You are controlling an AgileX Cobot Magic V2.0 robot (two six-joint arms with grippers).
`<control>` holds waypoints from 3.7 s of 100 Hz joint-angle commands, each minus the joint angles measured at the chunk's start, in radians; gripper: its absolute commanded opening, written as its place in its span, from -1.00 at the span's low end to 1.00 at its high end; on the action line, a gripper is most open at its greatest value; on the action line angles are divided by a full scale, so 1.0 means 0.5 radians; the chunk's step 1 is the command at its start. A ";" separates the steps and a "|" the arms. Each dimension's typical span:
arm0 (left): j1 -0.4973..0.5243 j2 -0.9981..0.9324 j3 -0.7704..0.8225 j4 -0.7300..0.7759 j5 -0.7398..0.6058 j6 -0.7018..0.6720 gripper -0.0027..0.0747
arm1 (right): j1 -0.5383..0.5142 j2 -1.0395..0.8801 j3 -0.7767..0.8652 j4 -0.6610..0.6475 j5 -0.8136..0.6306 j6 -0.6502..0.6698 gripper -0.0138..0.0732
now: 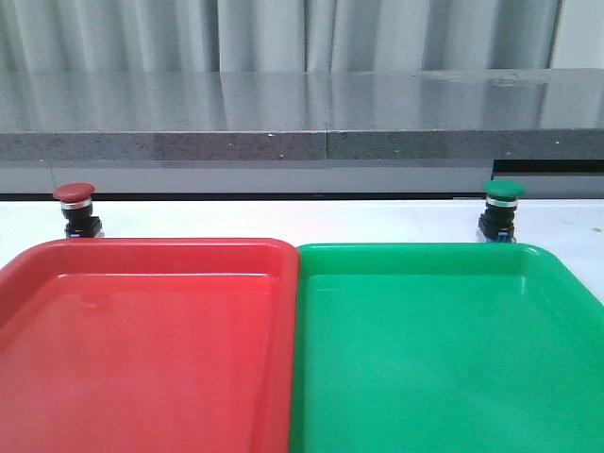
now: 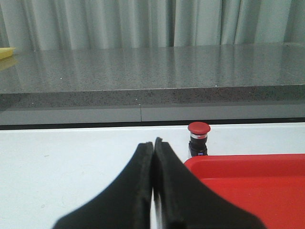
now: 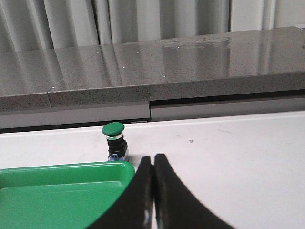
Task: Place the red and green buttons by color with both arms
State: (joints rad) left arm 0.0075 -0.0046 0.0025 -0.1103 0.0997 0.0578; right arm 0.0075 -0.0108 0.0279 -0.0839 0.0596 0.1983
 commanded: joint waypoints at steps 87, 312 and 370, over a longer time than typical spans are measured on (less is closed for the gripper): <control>0.001 0.501 -0.816 -0.155 0.423 -0.011 -0.98 | -0.002 -0.042 -0.039 0.003 -0.146 -0.009 -0.83; -0.298 3.520 -2.595 -0.016 0.863 -0.233 0.50 | -0.002 -0.042 -0.039 0.003 -0.146 -0.009 -0.83; -0.298 3.786 -2.794 -0.016 0.849 -0.233 0.36 | -0.002 -0.042 -0.039 0.003 -0.146 -0.009 -0.83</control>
State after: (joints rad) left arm -0.1443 1.9383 -1.3604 -0.1070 0.5683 -0.0497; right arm 0.0075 -0.0108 0.0279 -0.0839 0.0596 0.1963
